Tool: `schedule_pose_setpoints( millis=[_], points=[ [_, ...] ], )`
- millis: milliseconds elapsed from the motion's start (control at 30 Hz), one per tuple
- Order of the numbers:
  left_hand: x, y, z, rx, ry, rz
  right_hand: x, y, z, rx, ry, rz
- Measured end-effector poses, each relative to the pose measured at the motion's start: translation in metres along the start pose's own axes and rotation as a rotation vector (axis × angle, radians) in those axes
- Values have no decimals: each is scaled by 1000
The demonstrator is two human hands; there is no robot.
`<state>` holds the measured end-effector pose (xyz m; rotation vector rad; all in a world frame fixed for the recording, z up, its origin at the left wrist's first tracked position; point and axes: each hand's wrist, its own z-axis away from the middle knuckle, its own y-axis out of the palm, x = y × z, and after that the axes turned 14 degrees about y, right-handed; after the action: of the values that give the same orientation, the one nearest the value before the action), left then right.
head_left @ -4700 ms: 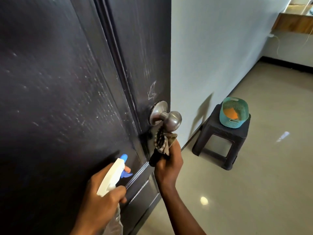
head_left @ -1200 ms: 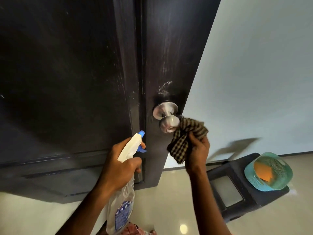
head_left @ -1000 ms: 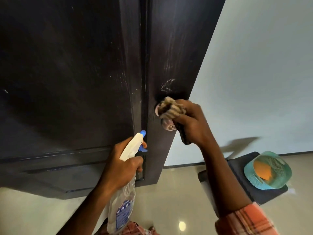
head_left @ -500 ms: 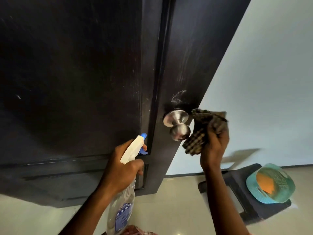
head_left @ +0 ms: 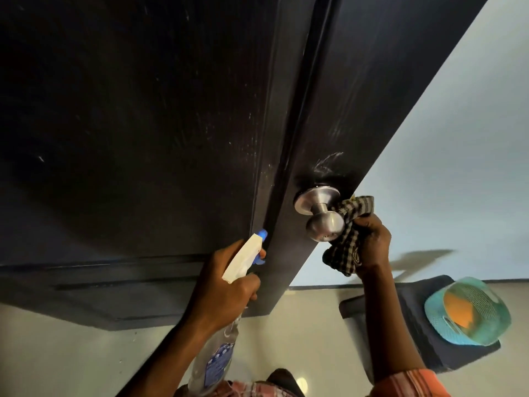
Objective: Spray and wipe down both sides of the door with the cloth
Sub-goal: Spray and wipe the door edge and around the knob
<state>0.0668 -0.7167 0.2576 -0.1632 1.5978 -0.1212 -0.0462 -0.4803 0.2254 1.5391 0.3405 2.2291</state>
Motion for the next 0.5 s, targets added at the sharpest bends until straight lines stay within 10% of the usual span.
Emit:
schedule_pose_setpoints(
  millis=[500],
  points=[
    [-23, 96, 48, -409, -47, -97, 13, -15, -23, 178, 13, 243]
  ],
)
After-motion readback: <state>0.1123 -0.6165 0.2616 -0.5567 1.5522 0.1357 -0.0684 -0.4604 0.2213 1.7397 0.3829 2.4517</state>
